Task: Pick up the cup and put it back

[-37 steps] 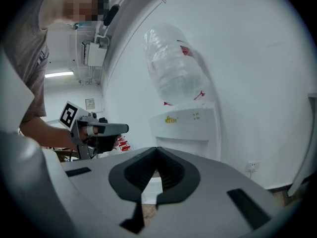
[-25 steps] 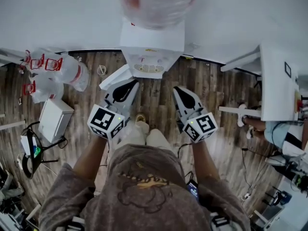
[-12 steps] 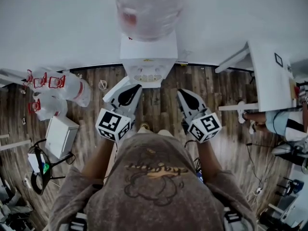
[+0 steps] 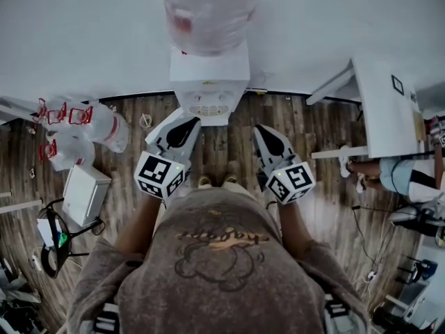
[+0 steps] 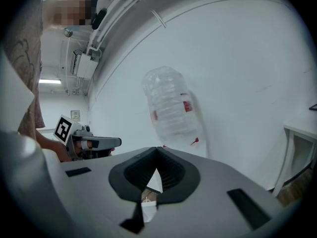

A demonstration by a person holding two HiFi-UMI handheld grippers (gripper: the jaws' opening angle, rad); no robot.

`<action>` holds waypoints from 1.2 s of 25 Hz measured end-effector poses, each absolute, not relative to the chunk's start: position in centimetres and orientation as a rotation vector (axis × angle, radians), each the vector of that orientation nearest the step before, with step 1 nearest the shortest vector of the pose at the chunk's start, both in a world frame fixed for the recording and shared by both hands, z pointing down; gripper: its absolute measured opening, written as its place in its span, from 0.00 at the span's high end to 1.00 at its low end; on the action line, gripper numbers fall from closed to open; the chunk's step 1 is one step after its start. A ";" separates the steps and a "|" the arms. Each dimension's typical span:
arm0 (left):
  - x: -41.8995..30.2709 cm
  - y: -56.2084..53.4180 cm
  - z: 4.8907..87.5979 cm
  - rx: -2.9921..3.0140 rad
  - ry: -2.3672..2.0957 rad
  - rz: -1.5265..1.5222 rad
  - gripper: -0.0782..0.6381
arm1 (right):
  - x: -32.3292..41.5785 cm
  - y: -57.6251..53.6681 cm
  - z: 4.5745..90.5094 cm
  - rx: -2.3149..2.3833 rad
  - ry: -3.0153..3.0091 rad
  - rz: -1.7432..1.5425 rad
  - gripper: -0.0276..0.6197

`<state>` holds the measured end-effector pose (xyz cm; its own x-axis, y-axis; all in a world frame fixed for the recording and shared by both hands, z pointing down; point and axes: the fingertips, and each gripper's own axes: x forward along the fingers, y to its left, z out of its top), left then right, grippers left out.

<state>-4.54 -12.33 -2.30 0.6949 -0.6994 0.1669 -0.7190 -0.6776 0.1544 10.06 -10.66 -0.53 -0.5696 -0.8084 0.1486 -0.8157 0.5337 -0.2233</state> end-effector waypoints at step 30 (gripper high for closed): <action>-2.5 -14.1 0.8 2.601 -1.326 0.145 0.89 | 12.9 -13.5 2.1 1.366 -2.744 0.376 0.95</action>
<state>-2.47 -14.10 0.80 0.5883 -0.7872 0.1851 -0.8085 -0.5695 0.1480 12.91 -13.55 2.13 -0.6076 -0.7790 0.1550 -0.7920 0.5793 -0.1928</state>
